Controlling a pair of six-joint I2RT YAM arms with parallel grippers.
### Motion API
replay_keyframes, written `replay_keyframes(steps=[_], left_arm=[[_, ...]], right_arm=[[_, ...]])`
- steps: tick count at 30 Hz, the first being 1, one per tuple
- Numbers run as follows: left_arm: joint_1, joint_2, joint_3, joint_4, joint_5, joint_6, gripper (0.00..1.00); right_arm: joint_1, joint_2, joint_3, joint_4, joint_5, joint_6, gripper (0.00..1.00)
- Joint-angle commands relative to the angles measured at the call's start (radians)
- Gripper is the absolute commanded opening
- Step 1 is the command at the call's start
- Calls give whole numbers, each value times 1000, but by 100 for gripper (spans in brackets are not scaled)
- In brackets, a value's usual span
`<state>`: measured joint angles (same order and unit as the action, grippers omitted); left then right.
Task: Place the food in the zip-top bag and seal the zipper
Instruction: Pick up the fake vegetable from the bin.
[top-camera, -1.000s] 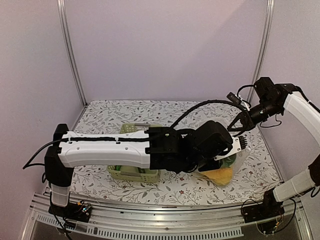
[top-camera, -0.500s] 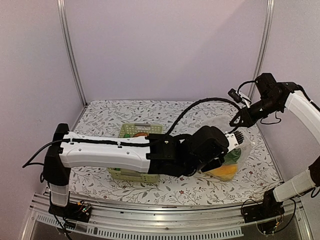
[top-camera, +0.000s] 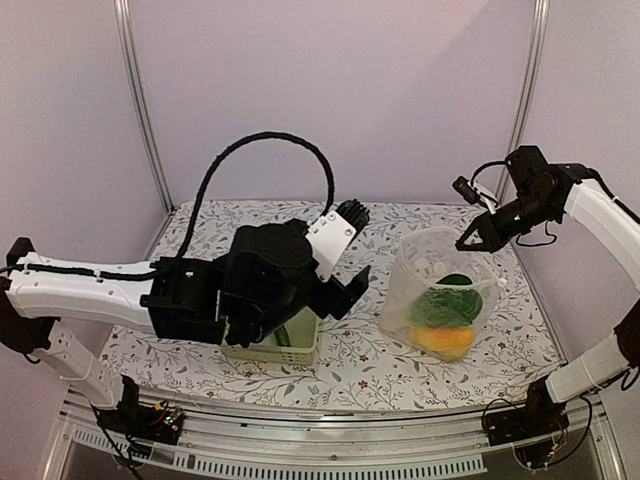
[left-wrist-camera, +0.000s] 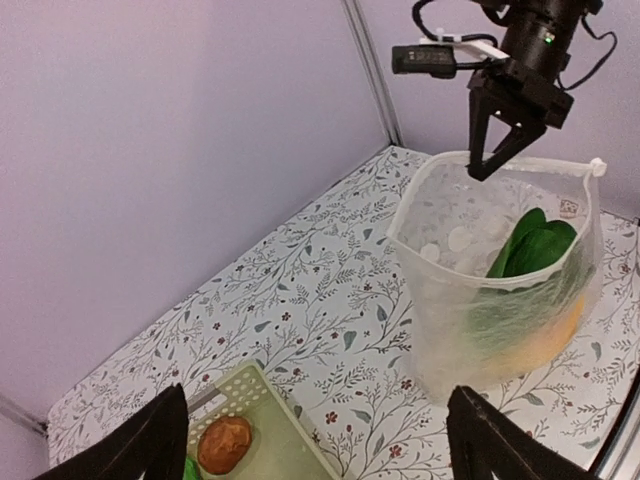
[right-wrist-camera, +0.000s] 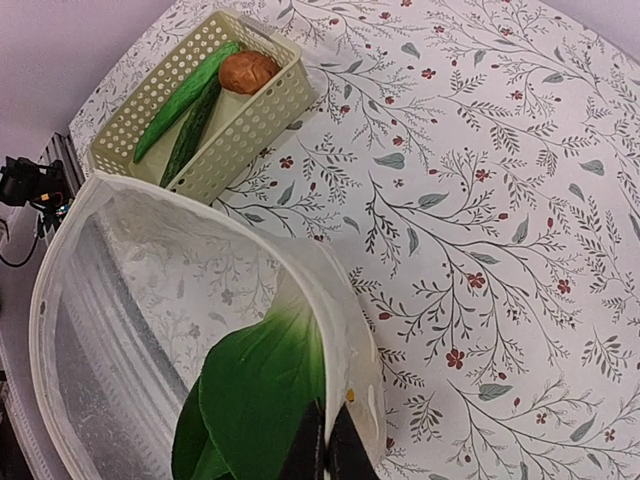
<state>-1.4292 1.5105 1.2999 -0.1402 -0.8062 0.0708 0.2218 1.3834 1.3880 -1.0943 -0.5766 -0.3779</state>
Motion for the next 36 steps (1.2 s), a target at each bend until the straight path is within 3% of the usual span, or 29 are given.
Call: replay_keyframes(steps=[1, 6, 15, 23, 30, 36], left_arm=[[79, -45, -51, -81, -83, -199, 88], [166, -64, -63, -298, -90, -507, 82], [310, -48, -135, -512, -13, -885, 70], [486, 10, -198, -510, 168, -997, 65], [588, 94, -221, -430, 334, -972, 60], [637, 197, -164, -456, 409, -979, 59]], right_arm=[[2, 10, 10, 28, 4, 10, 0], [3, 11, 4, 33, 0, 10, 0], [2, 9, 1, 32, -19, 8, 0], [3, -9, 0, 28, -38, 5, 0], [3, -12, -12, 29, -51, 4, 0], [3, -12, -10, 28, -66, 4, 0]])
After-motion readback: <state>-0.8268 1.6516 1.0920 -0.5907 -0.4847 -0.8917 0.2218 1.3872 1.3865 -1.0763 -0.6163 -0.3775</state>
